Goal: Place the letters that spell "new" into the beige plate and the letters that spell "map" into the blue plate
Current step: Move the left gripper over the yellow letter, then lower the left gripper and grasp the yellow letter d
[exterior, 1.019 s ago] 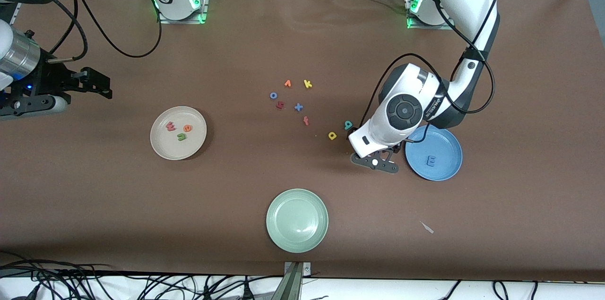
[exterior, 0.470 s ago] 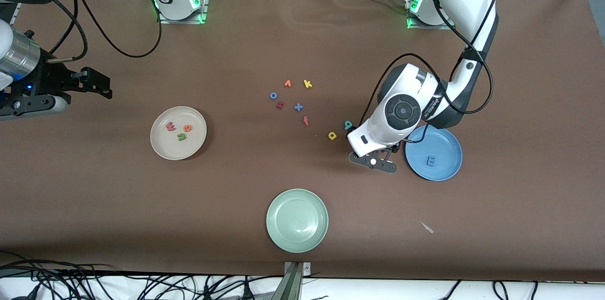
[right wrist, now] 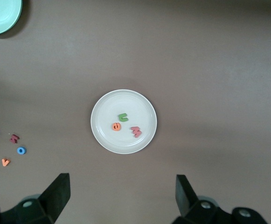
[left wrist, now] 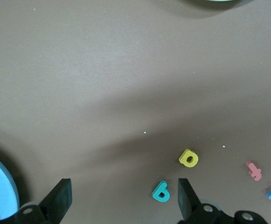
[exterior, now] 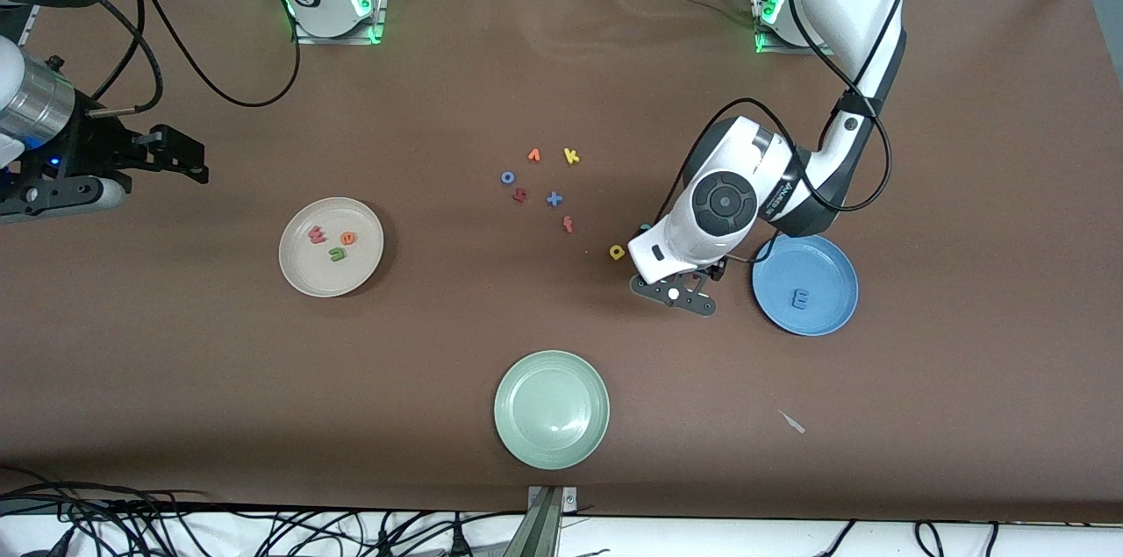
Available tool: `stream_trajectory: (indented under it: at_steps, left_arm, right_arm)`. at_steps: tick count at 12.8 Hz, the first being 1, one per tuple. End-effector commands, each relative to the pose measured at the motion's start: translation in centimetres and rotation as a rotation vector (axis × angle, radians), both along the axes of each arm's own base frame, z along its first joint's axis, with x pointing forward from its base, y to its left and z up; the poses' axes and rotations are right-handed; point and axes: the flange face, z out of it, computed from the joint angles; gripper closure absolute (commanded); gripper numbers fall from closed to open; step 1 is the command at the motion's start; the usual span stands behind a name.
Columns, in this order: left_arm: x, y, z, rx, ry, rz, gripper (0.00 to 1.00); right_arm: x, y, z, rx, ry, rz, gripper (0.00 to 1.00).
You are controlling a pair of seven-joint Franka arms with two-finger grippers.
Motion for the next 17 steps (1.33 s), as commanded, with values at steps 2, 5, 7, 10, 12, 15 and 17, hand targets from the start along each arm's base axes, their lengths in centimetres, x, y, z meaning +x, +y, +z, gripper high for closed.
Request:
stream_trajectory:
  at_steps: [2,5,7,10,12,15,17]
  left_arm:
    - [0.1,-0.3,-0.7,0.006,-0.032,-0.035,0.00]
    - [-0.3,-1.5,-1.9,-0.002,-0.041,-0.053,0.00]
    - [-0.7,-2.1,-2.3,0.000,-0.038,-0.062,0.00]
    - [-0.7,-2.2,-3.9,0.001,-0.030,-0.057,0.00]
    - [-0.7,-2.6,-3.7,-0.008,-0.042,-0.052,0.00]
    - [-0.8,-3.0,-5.1,-0.016,-0.050,-0.064,0.01]
    - [-2.3,-5.3,-5.3,-0.018,-0.050,-0.106,0.04]
  right_arm:
    - [0.2,-0.1,0.5,0.003,0.001,0.010,0.00]
    - [0.2,-0.1,0.5,0.003,0.001,0.010,0.00]
    - [0.2,0.0,0.5,0.003,0.001,0.012,0.00]
    - [0.2,-0.1,0.5,0.003,0.001,0.010,0.00]
    - [0.2,-0.1,0.5,0.003,0.001,0.010,0.00]
    - [0.2,-0.1,0.5,0.003,0.001,0.010,0.00]
    - [0.2,0.0,0.5,0.003,0.002,0.012,0.00]
